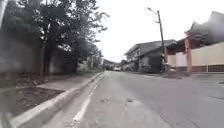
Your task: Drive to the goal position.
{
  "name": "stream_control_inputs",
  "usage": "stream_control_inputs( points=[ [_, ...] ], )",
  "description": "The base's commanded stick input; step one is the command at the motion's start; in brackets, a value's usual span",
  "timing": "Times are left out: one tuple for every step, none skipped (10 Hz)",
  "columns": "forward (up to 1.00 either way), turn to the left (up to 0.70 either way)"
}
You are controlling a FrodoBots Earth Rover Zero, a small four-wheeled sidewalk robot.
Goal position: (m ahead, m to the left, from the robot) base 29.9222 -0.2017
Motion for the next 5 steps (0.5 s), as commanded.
stream_control_inputs(
  points=[
    [0.70,0.00],
    [0.70,-0.09],
    [0.70,-0.25],
    [0.70,-0.35],
    [0.70,-0.35]
  ],
)
